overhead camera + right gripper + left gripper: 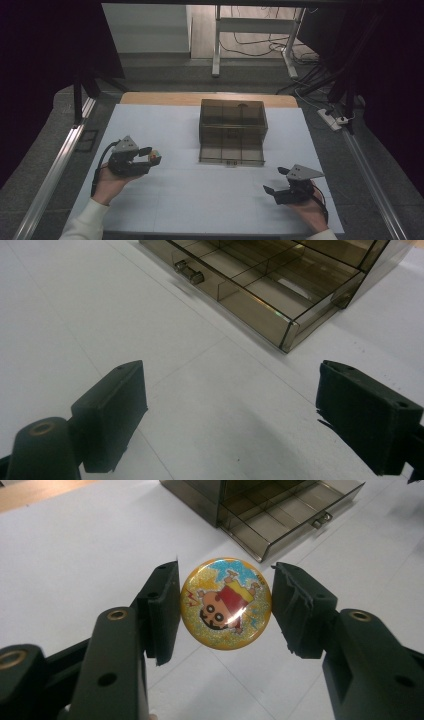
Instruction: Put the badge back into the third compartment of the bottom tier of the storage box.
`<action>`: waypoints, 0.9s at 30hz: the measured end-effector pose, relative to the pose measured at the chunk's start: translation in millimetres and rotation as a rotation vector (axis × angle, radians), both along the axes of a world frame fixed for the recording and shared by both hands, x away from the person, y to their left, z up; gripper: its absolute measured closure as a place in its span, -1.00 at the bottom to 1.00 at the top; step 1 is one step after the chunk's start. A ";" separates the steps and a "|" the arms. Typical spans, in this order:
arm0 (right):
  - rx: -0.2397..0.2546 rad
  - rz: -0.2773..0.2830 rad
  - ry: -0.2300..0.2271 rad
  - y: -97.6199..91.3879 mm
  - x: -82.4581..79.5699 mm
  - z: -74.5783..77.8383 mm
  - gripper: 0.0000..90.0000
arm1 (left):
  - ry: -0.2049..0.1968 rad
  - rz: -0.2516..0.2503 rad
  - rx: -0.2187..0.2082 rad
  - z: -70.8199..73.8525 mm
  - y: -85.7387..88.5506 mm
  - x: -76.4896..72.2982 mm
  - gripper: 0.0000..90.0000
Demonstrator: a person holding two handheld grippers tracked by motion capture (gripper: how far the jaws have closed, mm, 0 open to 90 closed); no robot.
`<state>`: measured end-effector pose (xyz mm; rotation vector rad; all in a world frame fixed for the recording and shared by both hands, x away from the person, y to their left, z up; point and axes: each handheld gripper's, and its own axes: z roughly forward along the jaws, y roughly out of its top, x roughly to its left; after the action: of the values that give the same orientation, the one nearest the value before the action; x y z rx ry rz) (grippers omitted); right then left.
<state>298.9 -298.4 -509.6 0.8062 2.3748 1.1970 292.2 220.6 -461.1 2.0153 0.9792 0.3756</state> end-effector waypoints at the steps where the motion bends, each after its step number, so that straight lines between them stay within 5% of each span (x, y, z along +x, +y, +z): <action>1: 0.000 0.000 0.000 0.0 0.0 0.0 -0.72 | -0.001 -0.003 -0.002 0.5 -0.7 0.1 0.03; 27: -0.002 0.000 0.002 0.3 0.3 -0.4 -0.72 | -0.020 -0.059 -0.036 8.2 -28.4 11.8 0.02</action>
<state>299.1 -298.2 -510.0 0.8074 2.3766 1.1945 304.0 192.2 -452.9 1.9993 0.9059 0.3431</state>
